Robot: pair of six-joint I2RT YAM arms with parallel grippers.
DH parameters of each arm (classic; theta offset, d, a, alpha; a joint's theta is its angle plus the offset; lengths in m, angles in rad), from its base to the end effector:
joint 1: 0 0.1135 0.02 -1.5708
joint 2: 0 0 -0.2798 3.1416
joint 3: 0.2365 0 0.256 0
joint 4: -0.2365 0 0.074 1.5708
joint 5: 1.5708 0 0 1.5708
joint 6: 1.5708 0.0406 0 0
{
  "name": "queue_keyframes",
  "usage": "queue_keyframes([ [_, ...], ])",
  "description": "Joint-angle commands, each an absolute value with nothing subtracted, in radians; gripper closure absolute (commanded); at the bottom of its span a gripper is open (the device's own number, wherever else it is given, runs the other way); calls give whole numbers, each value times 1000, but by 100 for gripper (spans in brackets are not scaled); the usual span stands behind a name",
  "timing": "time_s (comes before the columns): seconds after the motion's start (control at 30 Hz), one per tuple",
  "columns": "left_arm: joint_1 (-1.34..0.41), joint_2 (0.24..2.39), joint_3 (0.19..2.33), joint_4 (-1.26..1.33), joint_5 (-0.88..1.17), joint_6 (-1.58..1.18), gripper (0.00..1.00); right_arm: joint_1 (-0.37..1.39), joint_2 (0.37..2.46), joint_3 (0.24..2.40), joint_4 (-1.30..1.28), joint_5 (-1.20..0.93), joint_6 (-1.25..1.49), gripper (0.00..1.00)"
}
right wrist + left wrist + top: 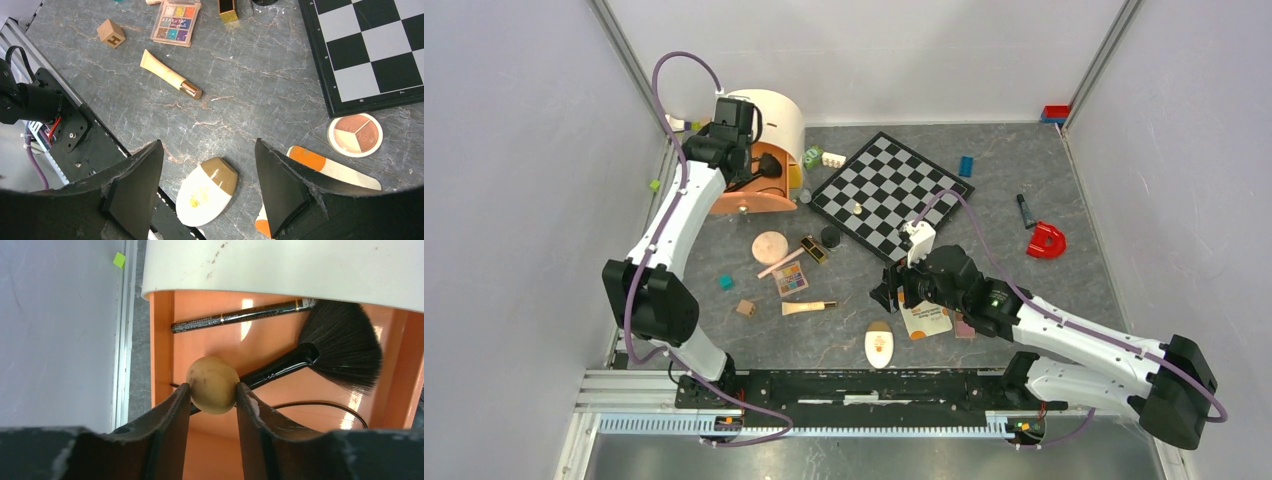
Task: Organize the makeup
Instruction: Place the makeup tool in the drawer.
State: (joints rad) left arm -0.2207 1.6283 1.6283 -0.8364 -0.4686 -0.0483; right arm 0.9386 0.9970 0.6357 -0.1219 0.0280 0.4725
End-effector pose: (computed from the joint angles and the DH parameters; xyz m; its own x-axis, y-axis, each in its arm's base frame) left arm 0.3541 -0.0607 0.3710 -0.7186 0.1171 -0.6855 -0.1348 0.9436 0.3025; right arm 0.1330 0.1797 0.2634 -0.6048 -0.0558 -0.7944 -0.5801 0.7144 0.3914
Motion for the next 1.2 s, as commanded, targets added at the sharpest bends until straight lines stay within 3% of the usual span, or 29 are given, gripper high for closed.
queue_keyframes([
  [0.0, -212, 1627, 1622, -816, -493, -26, 51, 942, 973, 632, -106, 41, 463, 26],
  [0.27, -210, 1582, 1630, -816, -462, -41, 46, 942, 943, 623, -128, 60, 469, 26],
  [0.6, -210, 1419, 1612, -797, -284, -127, 38, 942, 910, 608, -153, 88, 472, 26],
  [0.87, -210, 1090, 1334, -696, -180, -262, 33, 942, 867, 686, -239, 183, 553, 23],
  [1.17, -210, 775, 1087, -714, -151, -365, 25, 943, 866, 954, -311, 70, 733, 17],
])
